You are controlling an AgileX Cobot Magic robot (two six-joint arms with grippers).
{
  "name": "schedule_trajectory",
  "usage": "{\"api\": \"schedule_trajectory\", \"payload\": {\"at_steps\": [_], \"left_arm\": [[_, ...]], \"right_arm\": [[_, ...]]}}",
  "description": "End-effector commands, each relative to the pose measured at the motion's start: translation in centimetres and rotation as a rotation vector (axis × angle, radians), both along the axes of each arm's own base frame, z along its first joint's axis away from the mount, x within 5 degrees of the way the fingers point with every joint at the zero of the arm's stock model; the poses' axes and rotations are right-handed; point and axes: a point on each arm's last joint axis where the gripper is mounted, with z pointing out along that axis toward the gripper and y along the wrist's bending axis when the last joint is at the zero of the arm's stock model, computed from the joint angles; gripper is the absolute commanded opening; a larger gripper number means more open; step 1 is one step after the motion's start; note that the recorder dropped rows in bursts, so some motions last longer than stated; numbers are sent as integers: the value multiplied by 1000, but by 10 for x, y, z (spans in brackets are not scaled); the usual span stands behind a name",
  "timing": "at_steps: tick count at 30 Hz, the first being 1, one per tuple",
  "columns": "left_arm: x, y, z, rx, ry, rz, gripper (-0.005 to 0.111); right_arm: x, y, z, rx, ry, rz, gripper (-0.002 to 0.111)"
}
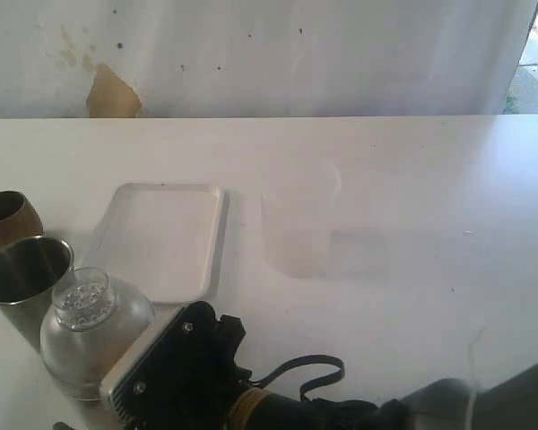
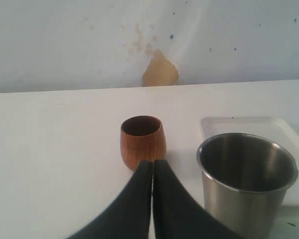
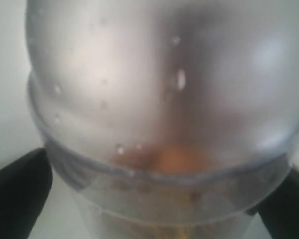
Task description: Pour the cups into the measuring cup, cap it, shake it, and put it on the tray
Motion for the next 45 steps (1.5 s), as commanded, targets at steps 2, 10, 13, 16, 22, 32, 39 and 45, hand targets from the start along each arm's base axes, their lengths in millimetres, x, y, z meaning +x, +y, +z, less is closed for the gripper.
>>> {"api": "schedule_trajectory", "payload": {"at_steps": [2, 10, 13, 16, 22, 32, 39, 45], "left_arm": [[0, 0, -2, 4, 4, 0, 1], [0, 0, -2, 4, 4, 0, 1], [0, 0, -2, 4, 4, 0, 1], [0, 0, -2, 4, 4, 0, 1], [0, 0, -2, 4, 4, 0, 1], [0, 0, -2, 4, 4, 0, 1], [0, 0, -2, 4, 4, 0, 1], [0, 0, -2, 4, 4, 0, 1]], "right_arm": [[6, 13, -5, 11, -14, 11, 104], [13, 26, -7, 29, -25, 11, 104], [13, 26, -6, 35, -28, 10, 104], [13, 26, -6, 35, -28, 10, 104], [13, 26, -6, 34, -29, 12, 104], [17, 24, -5, 76, -5, -47, 94], [17, 24, -5, 82, 12, -58, 1], [22, 20, -5, 102, 37, -144, 1]]}}
